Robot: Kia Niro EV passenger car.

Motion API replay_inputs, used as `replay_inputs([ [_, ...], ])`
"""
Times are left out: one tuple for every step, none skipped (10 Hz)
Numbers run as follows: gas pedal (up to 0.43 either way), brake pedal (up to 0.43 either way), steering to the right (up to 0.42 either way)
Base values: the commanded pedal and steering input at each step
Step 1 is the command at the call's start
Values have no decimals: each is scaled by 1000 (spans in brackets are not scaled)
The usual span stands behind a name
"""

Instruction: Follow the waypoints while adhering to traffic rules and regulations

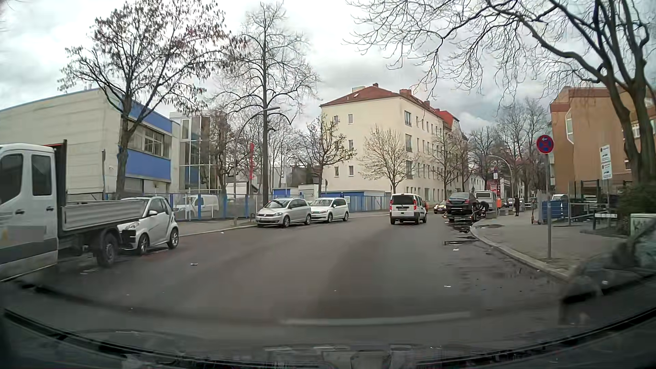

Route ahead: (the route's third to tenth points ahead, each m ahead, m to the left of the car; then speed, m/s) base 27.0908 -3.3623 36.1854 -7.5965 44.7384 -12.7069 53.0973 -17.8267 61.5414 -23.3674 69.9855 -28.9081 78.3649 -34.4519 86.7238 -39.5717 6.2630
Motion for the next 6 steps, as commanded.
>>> replay_inputs([
  [0, 12, 53],
  [0, 30, 59],
  [0, 30, 63],
  [0, 67, 65],
  [0, 85, 67],
  [0, 110, 71],
])
